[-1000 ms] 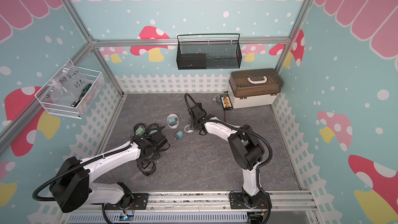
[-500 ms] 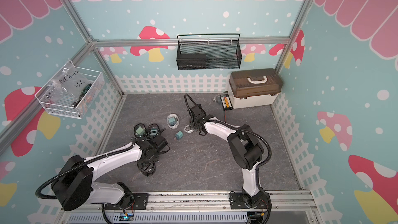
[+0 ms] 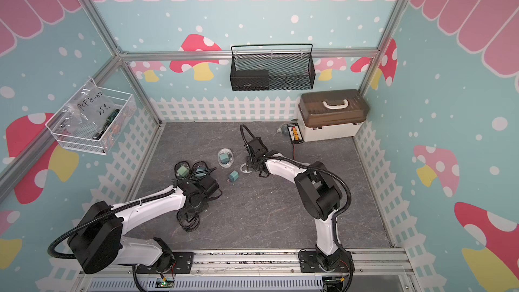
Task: Pack away charging kits
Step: Pick up the storage bag at the center of the board, then pick up the charging cable from the center of the board.
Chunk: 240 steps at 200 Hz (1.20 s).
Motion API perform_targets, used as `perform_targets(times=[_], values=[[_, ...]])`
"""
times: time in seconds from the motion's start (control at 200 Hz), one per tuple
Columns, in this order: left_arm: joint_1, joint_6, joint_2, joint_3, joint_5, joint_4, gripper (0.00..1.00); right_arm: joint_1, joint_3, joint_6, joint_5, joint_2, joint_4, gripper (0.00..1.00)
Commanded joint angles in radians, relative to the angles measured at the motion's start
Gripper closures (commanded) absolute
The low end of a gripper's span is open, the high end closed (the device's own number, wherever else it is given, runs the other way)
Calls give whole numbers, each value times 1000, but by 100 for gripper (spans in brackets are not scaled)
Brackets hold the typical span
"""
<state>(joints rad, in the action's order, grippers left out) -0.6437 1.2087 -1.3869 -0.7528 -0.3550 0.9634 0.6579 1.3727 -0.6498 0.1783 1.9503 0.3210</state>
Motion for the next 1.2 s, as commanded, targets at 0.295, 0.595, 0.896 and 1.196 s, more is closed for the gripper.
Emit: perform_targets(times=[0.295, 0.595, 0.896, 1.196], values=[[-18, -13, 182, -10, -46, 30, 100, -2, 60, -39, -34, 86, 25, 33], [-25, -139, 428, -3, -69, 13, 100, 1, 264, -18, 61, 258, 204, 47], [-57, -295, 527, -18, -17, -131, 100, 3, 236, -21, 72, 255, 203, 92], [-252, -410, 301, -100, -53, -472, 100, -6, -239, -13, 84, -271, 62, 100]])
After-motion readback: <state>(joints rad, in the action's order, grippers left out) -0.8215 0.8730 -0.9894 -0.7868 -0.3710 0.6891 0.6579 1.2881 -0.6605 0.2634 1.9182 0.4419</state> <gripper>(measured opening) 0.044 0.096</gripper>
